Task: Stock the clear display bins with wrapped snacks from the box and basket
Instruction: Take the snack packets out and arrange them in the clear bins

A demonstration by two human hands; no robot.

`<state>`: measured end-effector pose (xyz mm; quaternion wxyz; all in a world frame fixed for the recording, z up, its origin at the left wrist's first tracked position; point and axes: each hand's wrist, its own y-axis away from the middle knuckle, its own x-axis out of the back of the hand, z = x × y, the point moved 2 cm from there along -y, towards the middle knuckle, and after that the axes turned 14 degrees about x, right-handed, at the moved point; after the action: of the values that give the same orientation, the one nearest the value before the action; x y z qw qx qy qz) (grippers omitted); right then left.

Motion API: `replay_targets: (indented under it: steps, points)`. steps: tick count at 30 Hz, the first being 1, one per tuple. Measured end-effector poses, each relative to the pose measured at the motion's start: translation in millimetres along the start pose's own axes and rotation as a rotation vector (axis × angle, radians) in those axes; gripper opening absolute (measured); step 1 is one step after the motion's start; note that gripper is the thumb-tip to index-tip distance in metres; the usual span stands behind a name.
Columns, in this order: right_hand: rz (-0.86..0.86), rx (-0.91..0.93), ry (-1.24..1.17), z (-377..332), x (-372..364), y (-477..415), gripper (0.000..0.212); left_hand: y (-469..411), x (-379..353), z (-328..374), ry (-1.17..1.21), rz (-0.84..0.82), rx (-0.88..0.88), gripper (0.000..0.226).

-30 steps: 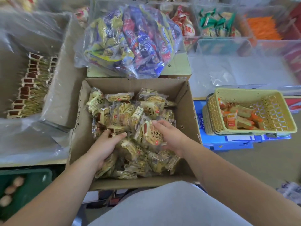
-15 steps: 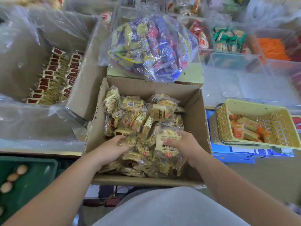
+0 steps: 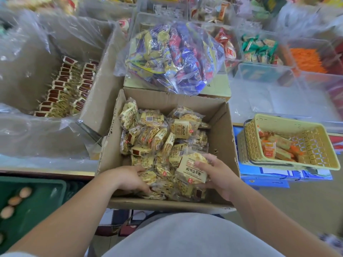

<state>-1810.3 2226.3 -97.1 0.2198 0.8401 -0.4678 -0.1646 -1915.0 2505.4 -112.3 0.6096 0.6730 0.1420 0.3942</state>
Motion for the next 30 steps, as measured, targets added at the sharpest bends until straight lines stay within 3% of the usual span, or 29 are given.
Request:
replay_targets:
  steps: [11,17,19,24,27,30]
  points:
    - [-0.009,-0.04,-0.153,5.0,5.0,3.5,0.039,8.2,1.5,-1.8,-0.159,0.047,-0.054,0.103]
    - [-0.017,-0.026,-0.144,3.0,4.1,7.7,0.052,27.3,16.6,-0.7,-0.088,0.153,-0.155,0.059]
    - [-0.019,0.006,-0.121,-0.1,3.9,8.5,0.058,38.5,25.2,-1.1,0.037,0.184,-0.21,0.039]
    - [0.043,0.17,-0.14,-22.0,7.9,15.0,0.064,69.8,35.5,-7.2,0.631,0.199,-0.303,0.054]
    - [0.1,0.296,-0.151,-44.7,16.1,24.0,0.055,80.3,24.7,9.9,1.151,0.11,-0.419,0.046]
    - [0.071,0.391,-0.195,-70.5,28.2,33.5,0.04,83.0,4.5,42.3,1.558,-0.077,-0.447,0.054]
